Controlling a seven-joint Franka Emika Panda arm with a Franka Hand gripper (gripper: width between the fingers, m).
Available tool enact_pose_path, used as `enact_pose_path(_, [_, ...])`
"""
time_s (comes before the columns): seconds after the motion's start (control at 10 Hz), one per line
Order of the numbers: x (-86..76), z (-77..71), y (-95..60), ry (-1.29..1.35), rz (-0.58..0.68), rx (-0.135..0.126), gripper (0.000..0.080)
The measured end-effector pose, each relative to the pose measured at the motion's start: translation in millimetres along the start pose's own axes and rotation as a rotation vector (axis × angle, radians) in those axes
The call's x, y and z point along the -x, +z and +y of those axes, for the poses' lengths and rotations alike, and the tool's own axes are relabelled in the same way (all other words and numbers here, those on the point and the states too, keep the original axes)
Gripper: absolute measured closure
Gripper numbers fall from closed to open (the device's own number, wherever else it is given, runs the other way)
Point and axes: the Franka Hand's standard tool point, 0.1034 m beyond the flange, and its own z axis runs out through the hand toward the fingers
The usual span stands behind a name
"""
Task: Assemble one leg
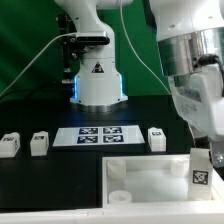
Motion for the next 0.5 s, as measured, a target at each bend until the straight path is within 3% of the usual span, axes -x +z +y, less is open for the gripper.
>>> enact_pose_path(0.5, [-0.9, 2.0, 2.9, -0.001, 0.002, 0.005, 0.0150])
